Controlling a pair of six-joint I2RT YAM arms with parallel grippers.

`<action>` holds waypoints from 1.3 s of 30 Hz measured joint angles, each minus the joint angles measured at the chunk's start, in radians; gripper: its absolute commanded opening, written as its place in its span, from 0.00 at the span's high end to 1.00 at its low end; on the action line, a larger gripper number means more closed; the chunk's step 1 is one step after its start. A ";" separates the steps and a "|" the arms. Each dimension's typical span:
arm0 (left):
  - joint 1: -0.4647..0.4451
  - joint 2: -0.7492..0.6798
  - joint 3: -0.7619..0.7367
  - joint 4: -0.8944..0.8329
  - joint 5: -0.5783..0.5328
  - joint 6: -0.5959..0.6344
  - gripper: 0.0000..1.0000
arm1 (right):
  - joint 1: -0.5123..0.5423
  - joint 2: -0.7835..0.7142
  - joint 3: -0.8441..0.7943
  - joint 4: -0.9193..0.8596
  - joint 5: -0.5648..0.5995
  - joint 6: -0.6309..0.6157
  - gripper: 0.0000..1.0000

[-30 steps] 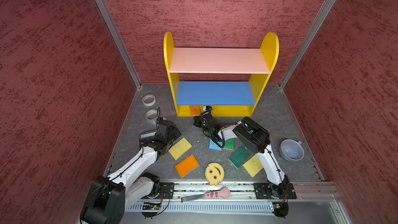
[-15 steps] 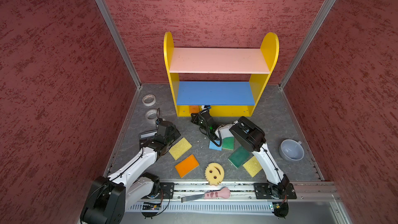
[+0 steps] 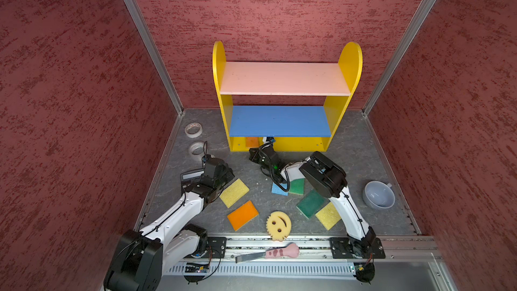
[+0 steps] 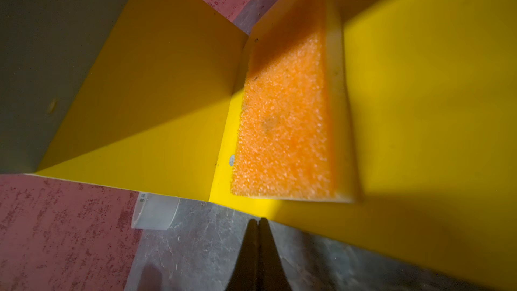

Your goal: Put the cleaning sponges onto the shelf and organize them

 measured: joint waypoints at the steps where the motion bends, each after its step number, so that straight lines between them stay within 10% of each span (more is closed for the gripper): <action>1: 0.000 -0.007 0.000 0.000 -0.002 0.001 0.65 | 0.001 -0.010 -0.006 -0.017 -0.005 -0.013 1.00; 11: 0.010 -0.035 0.012 -0.021 -0.011 0.027 0.36 | 0.042 -0.172 -0.098 -0.212 -0.098 -0.199 0.96; 25: 0.004 -0.056 0.045 -0.051 0.005 0.034 0.38 | 0.109 -0.479 -0.275 -0.451 -0.137 -0.402 0.72; 39: -0.148 0.190 0.127 0.018 0.019 0.010 0.42 | 0.103 -0.708 -0.415 -0.752 -0.064 -0.276 0.64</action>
